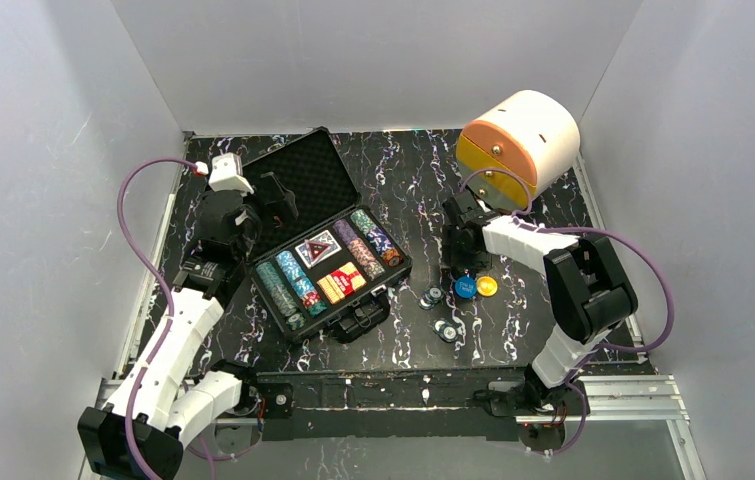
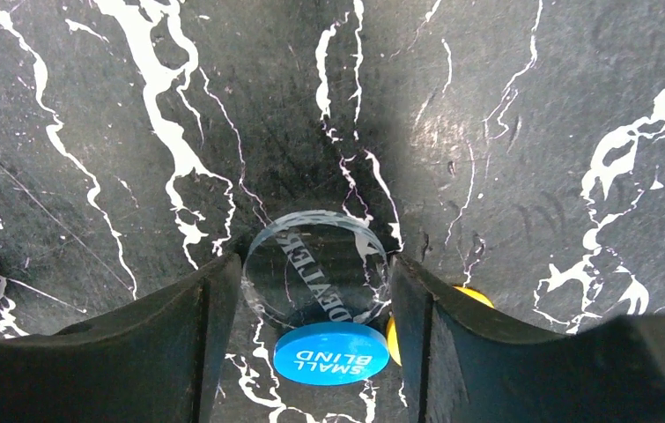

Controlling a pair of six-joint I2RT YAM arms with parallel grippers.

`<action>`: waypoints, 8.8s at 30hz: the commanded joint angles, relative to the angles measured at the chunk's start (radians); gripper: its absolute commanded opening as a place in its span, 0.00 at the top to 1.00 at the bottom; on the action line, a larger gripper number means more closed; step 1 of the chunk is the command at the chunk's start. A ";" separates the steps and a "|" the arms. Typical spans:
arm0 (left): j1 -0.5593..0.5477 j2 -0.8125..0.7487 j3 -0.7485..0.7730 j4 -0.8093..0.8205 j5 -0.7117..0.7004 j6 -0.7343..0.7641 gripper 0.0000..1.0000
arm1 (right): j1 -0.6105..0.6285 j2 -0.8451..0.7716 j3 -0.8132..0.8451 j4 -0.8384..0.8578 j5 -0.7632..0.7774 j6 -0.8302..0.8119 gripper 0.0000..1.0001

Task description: Pack up texas hold em set

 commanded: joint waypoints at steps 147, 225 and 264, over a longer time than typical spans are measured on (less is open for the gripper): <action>0.006 -0.081 -0.025 0.052 0.036 0.006 0.02 | -0.081 -0.147 -0.188 -0.118 0.162 0.458 0.28; -0.770 0.541 -0.176 0.687 0.105 -0.503 0.20 | -0.089 -0.572 -0.345 0.249 -0.582 0.504 0.44; -0.871 0.668 -0.035 0.652 -0.259 -0.509 1.00 | -0.088 -0.575 -0.339 0.183 -0.589 0.480 0.38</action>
